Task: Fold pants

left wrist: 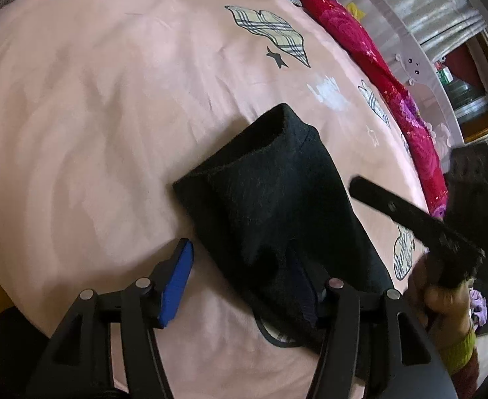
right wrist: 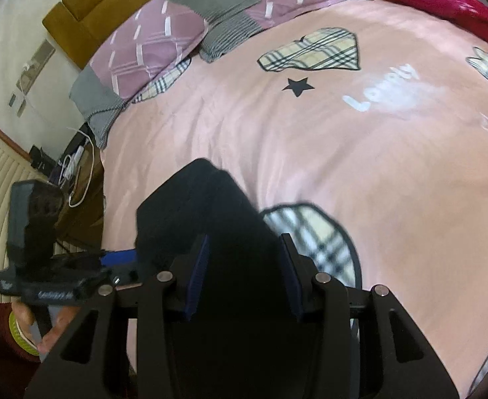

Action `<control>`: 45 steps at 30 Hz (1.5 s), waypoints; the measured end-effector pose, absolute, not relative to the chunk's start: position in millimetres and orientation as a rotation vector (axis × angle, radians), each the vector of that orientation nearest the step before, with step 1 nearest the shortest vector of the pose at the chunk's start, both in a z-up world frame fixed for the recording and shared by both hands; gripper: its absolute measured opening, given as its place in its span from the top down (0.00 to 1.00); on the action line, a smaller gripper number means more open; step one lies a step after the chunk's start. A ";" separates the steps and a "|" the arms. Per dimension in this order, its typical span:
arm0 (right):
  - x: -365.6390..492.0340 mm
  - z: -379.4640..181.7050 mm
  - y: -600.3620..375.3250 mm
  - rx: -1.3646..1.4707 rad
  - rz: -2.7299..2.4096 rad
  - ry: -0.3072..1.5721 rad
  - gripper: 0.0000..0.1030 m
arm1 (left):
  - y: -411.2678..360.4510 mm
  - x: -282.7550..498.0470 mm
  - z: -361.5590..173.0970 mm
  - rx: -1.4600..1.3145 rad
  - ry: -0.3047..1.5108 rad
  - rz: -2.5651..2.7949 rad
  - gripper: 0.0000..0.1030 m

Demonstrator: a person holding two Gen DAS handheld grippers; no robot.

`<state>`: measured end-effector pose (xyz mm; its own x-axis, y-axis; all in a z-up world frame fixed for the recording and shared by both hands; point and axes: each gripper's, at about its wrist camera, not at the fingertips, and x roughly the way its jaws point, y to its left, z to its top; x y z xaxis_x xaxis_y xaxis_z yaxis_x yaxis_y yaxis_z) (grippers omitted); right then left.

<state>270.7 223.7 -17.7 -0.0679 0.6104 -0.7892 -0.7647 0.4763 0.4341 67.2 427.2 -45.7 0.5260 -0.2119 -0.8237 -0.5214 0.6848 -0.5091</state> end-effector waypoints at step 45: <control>258.2 56.8 162.9 -0.023 1.286 1.067 0.81 | 351.0 76.8 57.8 -0.621 0.826 0.030 0.76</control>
<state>258.2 162.9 56.8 -0.0997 0.7558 -0.6471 -0.7754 0.3486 0.5266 76.8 351.0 57.8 0.6876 -0.2101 -0.6951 -0.2592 0.8231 -0.5052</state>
